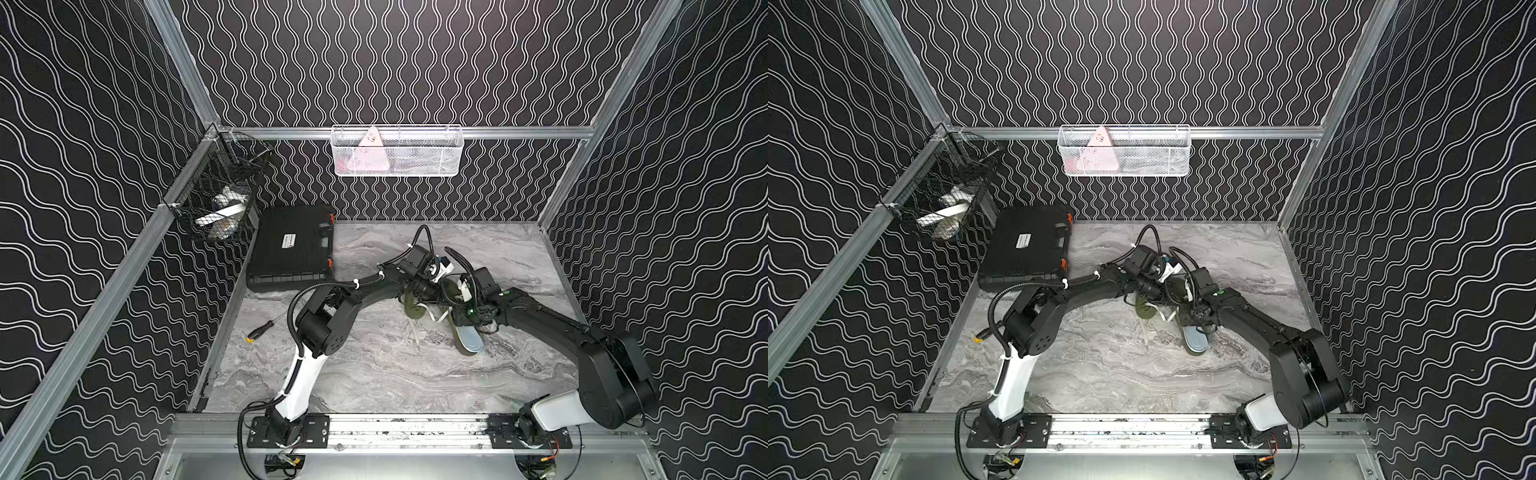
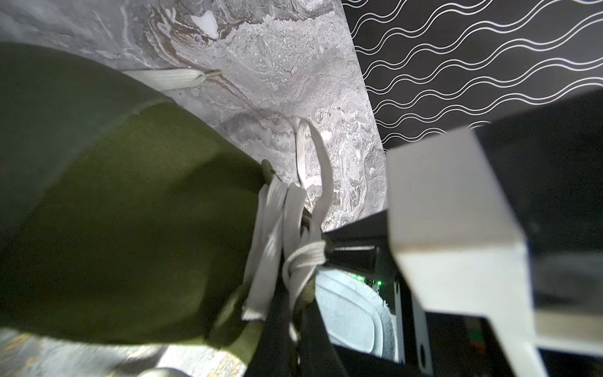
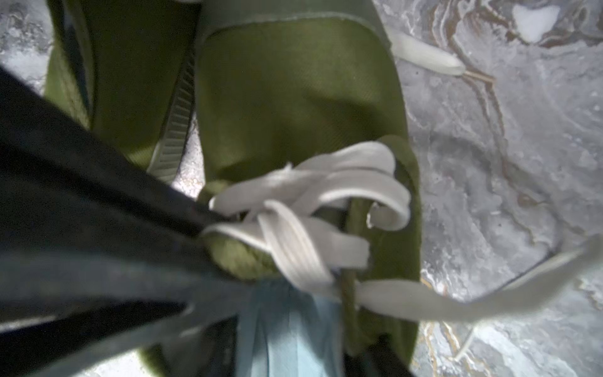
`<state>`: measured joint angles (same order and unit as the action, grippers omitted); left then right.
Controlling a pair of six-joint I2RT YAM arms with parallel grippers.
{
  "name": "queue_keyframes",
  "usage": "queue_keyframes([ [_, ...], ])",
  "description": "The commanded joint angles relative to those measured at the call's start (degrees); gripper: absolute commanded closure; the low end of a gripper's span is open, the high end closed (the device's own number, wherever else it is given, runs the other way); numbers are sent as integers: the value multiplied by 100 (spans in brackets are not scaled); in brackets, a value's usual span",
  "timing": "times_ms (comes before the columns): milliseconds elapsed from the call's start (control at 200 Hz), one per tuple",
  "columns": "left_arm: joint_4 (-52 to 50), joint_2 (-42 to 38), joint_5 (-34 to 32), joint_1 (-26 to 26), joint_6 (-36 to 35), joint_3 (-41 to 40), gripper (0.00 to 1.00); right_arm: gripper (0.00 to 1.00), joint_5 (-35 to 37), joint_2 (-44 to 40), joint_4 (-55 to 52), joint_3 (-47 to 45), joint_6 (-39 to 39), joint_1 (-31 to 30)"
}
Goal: Insert the insole into the shoe
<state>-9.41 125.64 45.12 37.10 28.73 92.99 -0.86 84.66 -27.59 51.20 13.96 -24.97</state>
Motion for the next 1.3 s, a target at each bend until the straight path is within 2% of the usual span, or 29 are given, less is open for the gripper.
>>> queue_keyframes([
  [0, -52, -22, 297, -23, -36, 18, 100, 39, 51, -120, -115, 49, 26, -43],
  [210, 55, -100, 142, -42, 105, -64, 100, 19, -77, -525, -712, -49, 240, -43],
  [445, 1, -154, 32, -38, 106, -64, 100, 10, -93, -574, -1191, 133, 516, -43],
  [660, -71, -163, 54, -36, 62, -42, 100, 11, -102, -737, -1833, 392, 846, -78],
  [1071, -7, -250, -44, -36, 32, -228, 100, 16, -353, -1264, -1978, 117, 2272, -707],
  [1291, 227, -404, -211, -7, 187, -542, 100, 18, -292, -1144, -1814, -13, 2882, -794],
])
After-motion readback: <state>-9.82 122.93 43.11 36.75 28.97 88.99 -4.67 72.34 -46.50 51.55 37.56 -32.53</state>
